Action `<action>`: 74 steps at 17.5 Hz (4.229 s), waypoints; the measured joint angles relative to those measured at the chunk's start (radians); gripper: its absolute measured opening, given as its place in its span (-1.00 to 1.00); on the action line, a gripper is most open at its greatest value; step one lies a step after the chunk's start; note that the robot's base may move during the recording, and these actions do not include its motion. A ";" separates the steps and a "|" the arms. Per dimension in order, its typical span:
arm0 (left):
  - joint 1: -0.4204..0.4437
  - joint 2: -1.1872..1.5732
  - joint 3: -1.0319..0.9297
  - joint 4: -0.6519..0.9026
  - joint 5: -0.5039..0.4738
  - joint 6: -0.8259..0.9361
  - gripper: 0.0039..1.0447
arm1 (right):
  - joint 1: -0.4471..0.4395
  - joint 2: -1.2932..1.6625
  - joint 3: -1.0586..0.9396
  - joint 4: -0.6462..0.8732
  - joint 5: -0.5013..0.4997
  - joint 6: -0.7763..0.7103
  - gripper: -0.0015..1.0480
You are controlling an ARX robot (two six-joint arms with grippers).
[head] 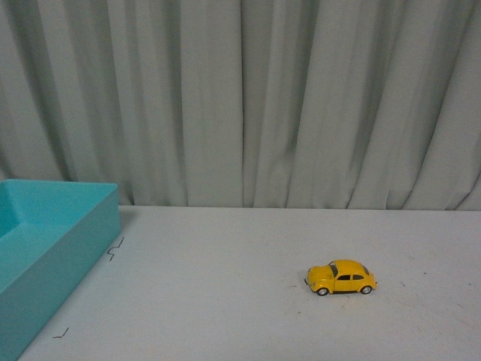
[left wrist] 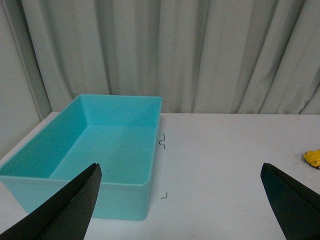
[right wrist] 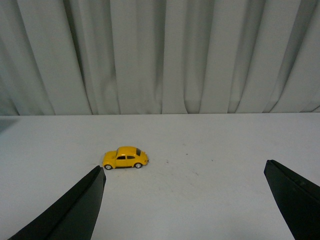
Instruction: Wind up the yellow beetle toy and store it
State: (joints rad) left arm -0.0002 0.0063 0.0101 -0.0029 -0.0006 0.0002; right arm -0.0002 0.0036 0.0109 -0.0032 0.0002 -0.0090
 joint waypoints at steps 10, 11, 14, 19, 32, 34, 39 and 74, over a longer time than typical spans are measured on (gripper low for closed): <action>0.000 0.000 0.000 0.000 0.000 0.000 0.88 | 0.000 0.000 0.000 0.000 0.000 0.000 0.87; 0.000 0.000 0.000 0.000 0.000 0.000 0.88 | 0.000 0.000 0.000 0.000 0.000 0.000 0.87; 0.000 0.000 0.000 0.000 0.000 0.000 0.88 | 0.000 0.000 0.000 0.000 0.000 0.000 0.87; 0.000 0.000 0.000 0.000 0.000 0.000 0.88 | 0.000 0.000 0.000 0.000 0.000 0.000 0.87; 0.000 0.000 0.000 0.000 0.000 0.000 0.88 | 0.000 0.000 0.000 -0.001 0.000 0.000 0.87; 0.000 0.000 0.000 0.000 0.000 0.000 0.88 | 0.000 0.000 0.000 0.000 0.000 0.000 0.87; 0.000 0.000 0.000 0.000 0.000 0.000 0.88 | 0.000 0.000 0.000 -0.001 0.000 0.000 0.87; 0.000 0.000 0.000 0.000 0.000 0.000 0.88 | 0.056 2.123 1.278 -0.591 -0.399 -1.720 0.87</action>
State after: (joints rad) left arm -0.0002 0.0063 0.0101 -0.0032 -0.0010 0.0002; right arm 0.0555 2.1265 1.2892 -0.5941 -0.3992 -1.7290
